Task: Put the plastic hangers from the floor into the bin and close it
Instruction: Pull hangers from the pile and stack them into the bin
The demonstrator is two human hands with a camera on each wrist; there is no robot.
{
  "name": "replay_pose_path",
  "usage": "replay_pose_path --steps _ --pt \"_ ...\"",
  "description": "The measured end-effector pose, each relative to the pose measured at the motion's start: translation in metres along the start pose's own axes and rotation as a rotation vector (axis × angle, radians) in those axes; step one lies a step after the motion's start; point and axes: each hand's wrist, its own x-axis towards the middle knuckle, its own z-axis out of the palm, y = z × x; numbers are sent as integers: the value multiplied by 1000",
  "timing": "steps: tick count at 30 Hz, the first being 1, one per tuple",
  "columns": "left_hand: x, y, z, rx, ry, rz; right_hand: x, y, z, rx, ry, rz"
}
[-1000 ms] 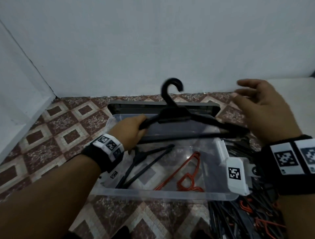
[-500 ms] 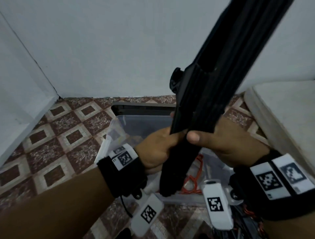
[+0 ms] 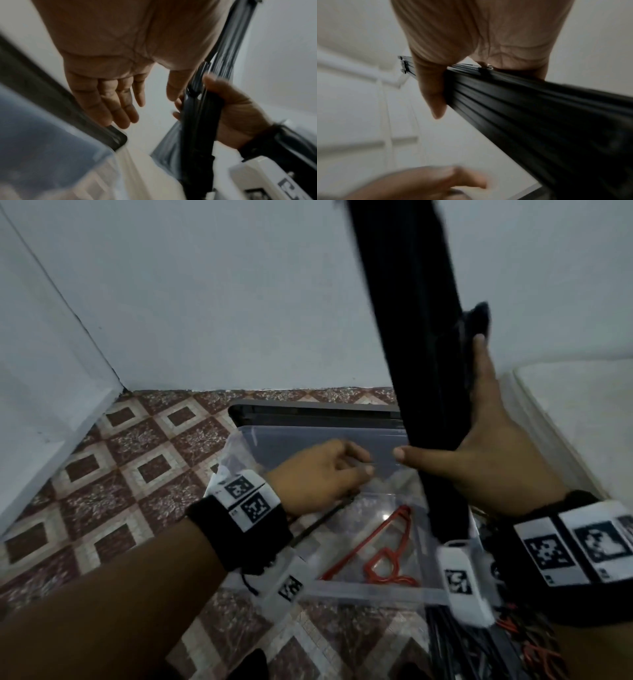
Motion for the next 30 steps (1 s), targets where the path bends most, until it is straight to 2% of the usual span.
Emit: replay_pose_path --steps 1,3,5,7,8,9,10,12,13,14,16,20,22,25,30 --pt "-4 0 -9 146 97 53 0 5 -8 -151 6 16" --pt "-18 7 -21 288 343 341 0 17 -19 -373 -27 69" --pt "-29 23 -28 330 570 643 1 24 -19 -547 -136 126" --pt "-30 35 -34 422 750 786 2 27 -10 -686 -264 159" --pt "-26 35 -36 511 813 758 2 28 -4 -743 -307 153" --pt "-22 33 -39 624 832 647 2 27 2 -791 -335 136" --pt "-18 28 -42 744 771 460 3 27 7 -834 -351 113" --pt "-10 8 -47 880 437 51 4 24 17 -890 -375 51" --pt "-8 -2 -47 877 270 -91 4 23 22 -912 -382 20" --pt "-6 -11 -45 855 139 -161 3 23 28 -940 -386 -4" --pt "-4 -26 -39 807 24 -166 3 23 38 -995 -397 -29" --pt "5 -41 -33 744 40 -100 3 27 51 -1001 -442 7" --pt "9 -51 -32 694 41 -115 4 29 49 -970 -472 42" --pt "16 -79 -34 681 11 -236 8 28 35 -884 -462 128" --pt "38 -142 -38 738 -122 -500 13 30 -2 -719 -307 216"
